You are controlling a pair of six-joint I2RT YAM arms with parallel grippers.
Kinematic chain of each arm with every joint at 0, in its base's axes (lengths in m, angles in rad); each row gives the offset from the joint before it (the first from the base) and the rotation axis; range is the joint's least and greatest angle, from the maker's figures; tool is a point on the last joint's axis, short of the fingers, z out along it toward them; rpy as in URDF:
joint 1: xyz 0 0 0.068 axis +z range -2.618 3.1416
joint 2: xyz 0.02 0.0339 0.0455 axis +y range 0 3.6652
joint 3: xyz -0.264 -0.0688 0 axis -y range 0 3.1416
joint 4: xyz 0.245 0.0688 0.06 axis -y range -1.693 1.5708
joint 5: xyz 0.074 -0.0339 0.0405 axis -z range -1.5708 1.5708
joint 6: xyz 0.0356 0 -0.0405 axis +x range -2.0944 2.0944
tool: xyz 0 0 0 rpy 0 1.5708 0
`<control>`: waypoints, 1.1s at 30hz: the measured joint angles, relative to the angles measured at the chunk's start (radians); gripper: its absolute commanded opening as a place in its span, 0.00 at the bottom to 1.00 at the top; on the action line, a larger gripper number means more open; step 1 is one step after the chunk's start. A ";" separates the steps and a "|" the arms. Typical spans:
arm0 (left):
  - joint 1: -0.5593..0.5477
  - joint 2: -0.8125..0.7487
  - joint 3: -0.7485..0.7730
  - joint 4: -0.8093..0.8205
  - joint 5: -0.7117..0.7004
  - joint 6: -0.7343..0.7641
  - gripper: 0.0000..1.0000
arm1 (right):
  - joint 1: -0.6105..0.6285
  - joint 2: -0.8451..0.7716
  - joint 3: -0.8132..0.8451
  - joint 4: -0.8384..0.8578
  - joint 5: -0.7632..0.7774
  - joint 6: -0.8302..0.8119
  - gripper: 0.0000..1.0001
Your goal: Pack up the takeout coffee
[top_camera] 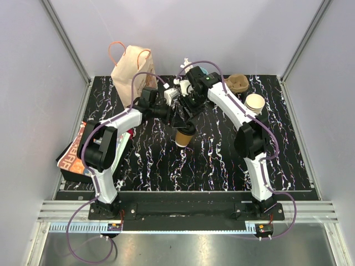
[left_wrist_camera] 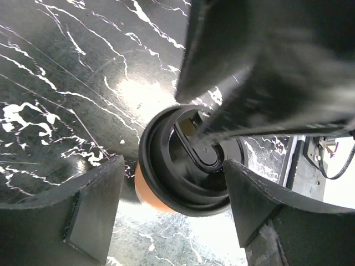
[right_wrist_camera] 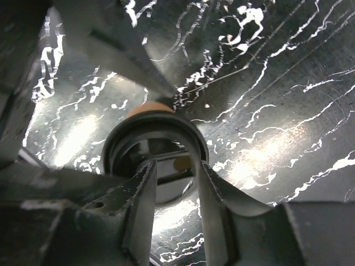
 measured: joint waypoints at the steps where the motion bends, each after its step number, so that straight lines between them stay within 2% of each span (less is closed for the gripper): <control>1: 0.002 -0.002 0.000 0.000 0.000 -0.001 0.76 | 0.000 -0.005 0.002 -0.001 -0.006 -0.002 0.43; 7: 0.007 -0.006 -0.002 -0.009 -0.003 0.004 0.76 | 0.001 -0.028 -0.003 0.001 -0.036 -0.013 0.44; 22: 0.007 -0.044 -0.119 0.024 -0.002 0.044 0.75 | -0.004 -0.093 -0.177 0.061 -0.048 -0.027 0.46; 33: 0.007 -0.045 -0.090 0.018 -0.009 0.049 0.76 | -0.005 -0.101 -0.199 0.093 -0.029 -0.027 0.46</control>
